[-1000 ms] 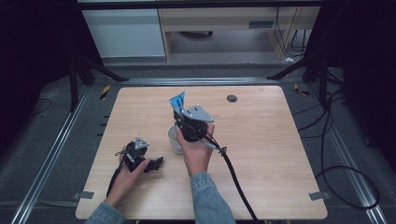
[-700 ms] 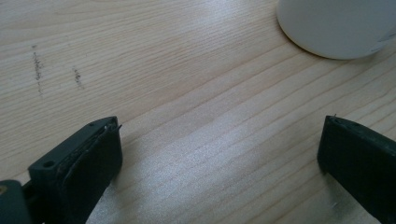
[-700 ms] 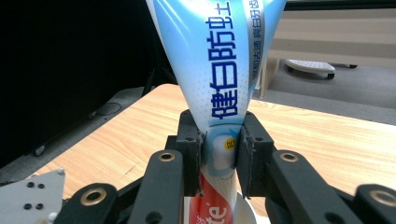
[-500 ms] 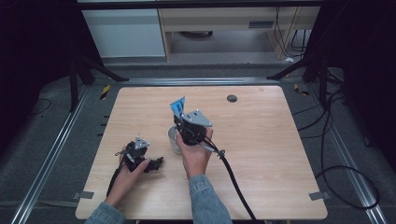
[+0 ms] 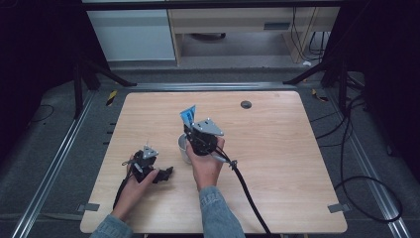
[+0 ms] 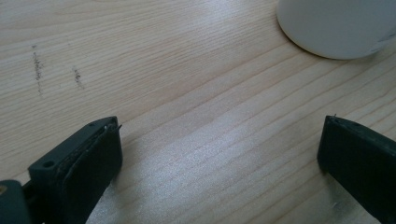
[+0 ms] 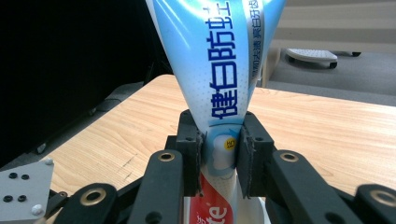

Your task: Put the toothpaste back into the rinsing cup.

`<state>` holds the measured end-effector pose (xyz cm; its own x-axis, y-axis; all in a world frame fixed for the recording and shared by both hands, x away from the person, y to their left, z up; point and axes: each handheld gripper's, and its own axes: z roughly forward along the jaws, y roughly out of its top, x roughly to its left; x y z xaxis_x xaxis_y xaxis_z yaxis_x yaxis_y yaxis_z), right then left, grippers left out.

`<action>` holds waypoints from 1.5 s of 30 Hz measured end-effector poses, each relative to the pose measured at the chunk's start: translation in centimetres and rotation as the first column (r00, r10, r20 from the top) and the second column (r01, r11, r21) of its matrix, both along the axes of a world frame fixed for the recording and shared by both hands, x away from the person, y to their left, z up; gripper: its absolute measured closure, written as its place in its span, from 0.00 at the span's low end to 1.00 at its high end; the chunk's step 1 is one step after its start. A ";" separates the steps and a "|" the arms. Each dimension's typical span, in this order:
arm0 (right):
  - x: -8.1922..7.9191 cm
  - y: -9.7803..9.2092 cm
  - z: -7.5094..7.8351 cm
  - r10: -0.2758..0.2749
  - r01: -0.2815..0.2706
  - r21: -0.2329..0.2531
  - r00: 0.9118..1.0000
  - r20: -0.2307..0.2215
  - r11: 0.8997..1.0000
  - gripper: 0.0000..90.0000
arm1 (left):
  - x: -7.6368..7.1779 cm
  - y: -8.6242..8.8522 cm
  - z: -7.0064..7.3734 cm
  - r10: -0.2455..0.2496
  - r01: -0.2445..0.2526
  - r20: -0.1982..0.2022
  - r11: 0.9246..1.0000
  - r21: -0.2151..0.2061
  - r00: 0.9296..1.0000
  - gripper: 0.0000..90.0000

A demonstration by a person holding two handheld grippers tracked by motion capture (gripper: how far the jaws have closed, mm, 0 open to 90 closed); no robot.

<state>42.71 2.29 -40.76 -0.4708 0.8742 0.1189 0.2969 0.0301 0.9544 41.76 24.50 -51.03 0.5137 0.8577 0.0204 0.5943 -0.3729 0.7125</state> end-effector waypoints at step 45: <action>1.3 -0.2 -2.1 -0.009 0.015 0.058 0.994 -0.113 0.998 0.81 | 0.0 0.0 0.0 -0.002 0.002 -0.003 1.000 0.002 1.000 0.00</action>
